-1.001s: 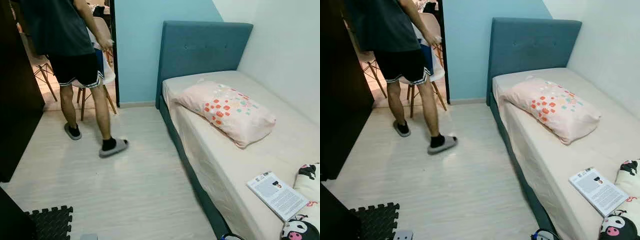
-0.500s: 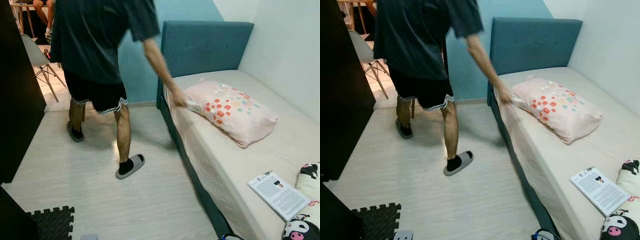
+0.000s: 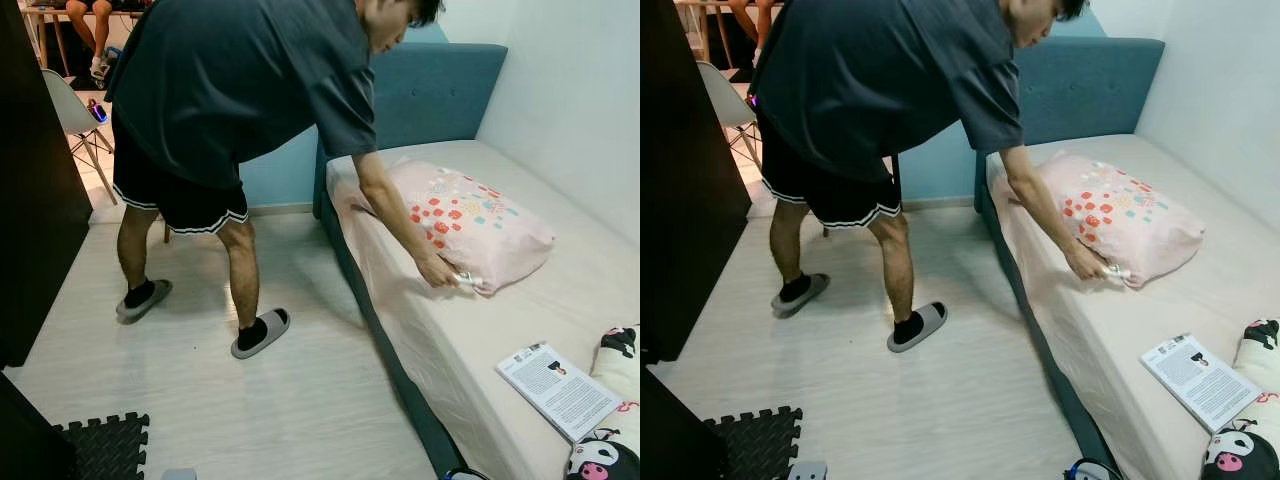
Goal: Clean up the room
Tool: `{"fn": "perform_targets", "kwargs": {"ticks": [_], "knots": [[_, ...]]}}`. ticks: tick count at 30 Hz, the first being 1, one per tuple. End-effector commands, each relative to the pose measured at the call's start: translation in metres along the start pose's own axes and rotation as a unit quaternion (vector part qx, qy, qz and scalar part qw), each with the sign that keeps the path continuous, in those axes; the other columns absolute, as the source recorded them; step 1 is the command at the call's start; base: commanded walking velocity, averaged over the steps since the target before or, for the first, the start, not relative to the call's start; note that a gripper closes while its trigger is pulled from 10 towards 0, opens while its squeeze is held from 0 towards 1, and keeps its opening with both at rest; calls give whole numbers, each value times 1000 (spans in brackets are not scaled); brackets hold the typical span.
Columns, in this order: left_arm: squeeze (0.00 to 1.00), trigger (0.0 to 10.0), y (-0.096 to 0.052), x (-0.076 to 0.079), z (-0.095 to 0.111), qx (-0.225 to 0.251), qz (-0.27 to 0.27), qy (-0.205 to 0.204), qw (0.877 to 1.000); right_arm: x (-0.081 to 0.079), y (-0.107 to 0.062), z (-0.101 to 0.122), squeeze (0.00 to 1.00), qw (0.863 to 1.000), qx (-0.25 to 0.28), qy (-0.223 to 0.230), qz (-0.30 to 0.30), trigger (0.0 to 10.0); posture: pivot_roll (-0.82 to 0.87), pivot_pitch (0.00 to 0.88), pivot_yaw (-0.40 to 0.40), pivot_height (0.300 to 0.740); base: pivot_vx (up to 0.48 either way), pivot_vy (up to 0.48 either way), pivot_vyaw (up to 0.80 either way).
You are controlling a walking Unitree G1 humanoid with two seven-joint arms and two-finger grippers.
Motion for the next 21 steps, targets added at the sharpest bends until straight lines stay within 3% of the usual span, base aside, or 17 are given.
{"fn": "perform_targets", "kwargs": {"ticks": [1,21], "knots": [[0,10000,0,3,-6,-10,-5,2,1000,4,-1,-2,0,1000,-5,4,-7,10000,-42,0,-67,739,0,0,0],[0,10000,0,2,-4,-7,-5,3,1000,3,0,-1,0,1000,-3,8,-8,10000,-44,0,-64,739,0,0,0]]}}
Point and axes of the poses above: a point about 5 cm out from each wrist's last joint towards the gripper, its own y axis pointing out of the wrist towards the gripper, its own z axis along the axis of the wrist's last joint, x = y × z, the point moved 4 cm from there along y, pointing out of the wrist towards the gripper, and after that the axes turned 10 degrees about y, right-handed, at the moved point
